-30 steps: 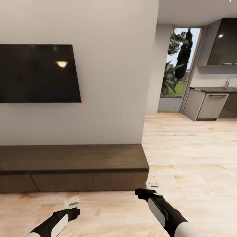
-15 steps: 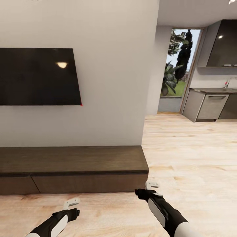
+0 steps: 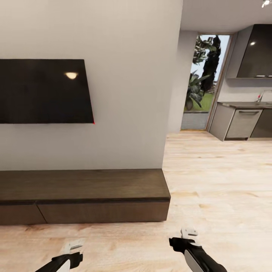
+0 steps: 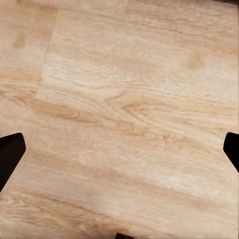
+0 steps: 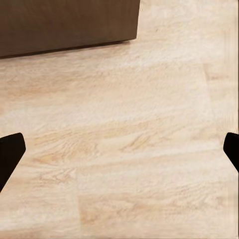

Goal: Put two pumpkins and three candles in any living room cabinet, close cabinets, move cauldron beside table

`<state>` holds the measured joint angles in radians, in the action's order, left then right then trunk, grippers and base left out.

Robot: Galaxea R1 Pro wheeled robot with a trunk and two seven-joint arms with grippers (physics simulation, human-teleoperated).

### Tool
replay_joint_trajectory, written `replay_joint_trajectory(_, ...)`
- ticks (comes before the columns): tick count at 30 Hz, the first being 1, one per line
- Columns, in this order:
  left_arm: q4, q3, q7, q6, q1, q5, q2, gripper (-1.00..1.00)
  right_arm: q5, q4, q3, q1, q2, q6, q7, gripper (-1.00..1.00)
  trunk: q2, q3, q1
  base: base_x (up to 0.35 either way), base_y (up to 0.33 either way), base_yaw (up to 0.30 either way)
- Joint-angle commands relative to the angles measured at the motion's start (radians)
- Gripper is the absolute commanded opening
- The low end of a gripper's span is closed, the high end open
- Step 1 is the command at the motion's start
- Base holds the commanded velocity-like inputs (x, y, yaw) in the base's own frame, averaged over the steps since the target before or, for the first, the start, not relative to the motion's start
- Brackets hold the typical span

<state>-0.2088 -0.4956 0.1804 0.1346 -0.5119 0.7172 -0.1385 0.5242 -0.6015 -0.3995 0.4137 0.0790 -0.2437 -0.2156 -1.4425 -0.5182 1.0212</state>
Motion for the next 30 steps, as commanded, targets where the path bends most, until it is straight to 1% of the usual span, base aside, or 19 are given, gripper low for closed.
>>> replay_joint_trajectory(1, 0.004, -0.009, 0.003, 0.004, 0.0, 0.008, -0.001, 1.0, 0.009, -0.002, -0.009, -0.007, 0.007, 0.005, -0.009, 1.0, 0.007, 0.002, -0.004, 0.0, 0.0, 0.0)
replay_joint_trajectory(2, 0.018, -0.01, -0.002, 0.001, 0.001, 0.007, -0.002, 1.0, 0.009, -0.001, -0.009, -0.022, 0.017, 0.019, -0.009, 1.0, 0.014, 0.005, -0.008, 0.0, 0.0, 0.0)
replay_joint_trajectory(5, 0.035, -0.011, -0.007, -0.001, 0.003, 0.007, -0.002, 1.0, 0.01, 0.004, -0.009, -0.049, 0.027, 0.032, -0.007, 1.0, 0.035, 0.015, -0.019, 0.0, 0.0, 0.0)
replay_joint_trajectory(6, 0.042, -0.012, -0.01, -0.002, 0.007, 0.007, -0.002, 1.0, 0.01, 0.013, -0.009, -0.066, 0.032, 0.038, -0.006, 1.0, 0.042, 0.018, -0.023, 0.0, 0.0, 0.0)
replay_joint_trajectory(10, 0.049, -0.013, -0.012, -0.018, 0.025, 0.006, -0.002, 1.0, 0.01, 0.057, -0.009, -0.09, 0.035, 0.062, -0.004, 1.0, 0.07, 0.03, -0.038, 0.0, 0.0, 0.0)
replay_joint_trajectory(11, 0.05, -0.014, -0.012, -0.031, 0.039, 0.006, -0.002, 1.0, 0.011, 0.092, -0.01, -0.096, 0.035, 0.084, -0.003, 1.0, 0.077, 0.034, -0.042, 0.0, 0.0, 0.0)
replay_joint_trajectory(13, 0.051, -0.014, -0.013, -0.041, 0.053, 0.006, -0.002, 1.0, 0.012, 0.131, -0.011, -0.1, 0.033, 0.105, -0.002, 1.0, 0.091, 0.04, -0.05, 0.0, 0.0, 0.0)
replay_joint_trajectory(16, 0.052, -0.015, -0.013, -0.056, 0.089, 0.005, -0.001, 1.0, 0.013, 0.226, -0.013, -0.105, 0.028, 0.133, 0.0, 1.0, 0.112, 0.049, -0.061, 0.0, 0.0, 0.0)
replay_joint_trajectory(19, 0.052, -0.015, -0.013, -0.072, 0.11, 0.005, -0.001, 1.0, 0.013, 0.277, -0.014, -0.106, 0.025, 0.14, 0.001, 1.0, 0.133, 0.059, -0.073, 0.0, 0.0, 0.0)
replay_joint_trajectory(20, 0.053, -0.015, -0.013, -0.087, 0.125, 0.004, -0.001, 1.0, 0.014, 0.308, -0.014, -0.107, 0.021, 0.143, 0.002, 1.0, 0.14, 0.062, -0.077, 0.0, 0.0, 0.0)
replay_joint_trajectory(22, 0.053, -0.015, -0.013, -0.101, 0.138, 0.004, -0.001, 1.0, 0.014, 0.337, -0.014, -0.107, 0.014, 0.145, 0.002, 1.0, 0.154, 0.068, -0.084, 0.0, 0.0, 0.0)
replay_joint_trajectory(23, 0.054, -0.015, -0.013, -0.111, 0.151, 0.004, -0.001, 1.0, 0.014, 0.361, -0.014, -0.107, 0.004, 0.146, 0.002, 1.0, 0.161, 0.071, -0.088, 0.0, 0.0, 0.0)
replay_joint_trajectory(24, 0.054, -0.015, -0.013, -0.114, 0.158, 0.004, -0.001, 1.0, 0.014, 0.372, -0.014, -0.108, 0.0, 0.147, 0.002, 1.0, 0.168, 0.074, -0.092, 0.0, 0.0, 0.0)
replay_joint_trajectory(27, 0.054, -0.015, -0.013, -0.123, 0.178, 0.003, 0.001, 1.0, 0.014, 0.41, -0.014, -0.108, -0.011, 0.148, 0.002, 1.0, 0.189, 0.084, -0.104, 0.0, 0.0, 0.0)
replay_joint_trajectory(30, 0.054, -0.016, -0.013, -0.127, 0.198, 0.002, 0.002, 1.0, 0.014, 0.444, -0.015, -0.108, -0.018, 0.149, 0.002, 1.0, 0.21, 0.093, -0.115, 0.0, 0.0, 0.0)
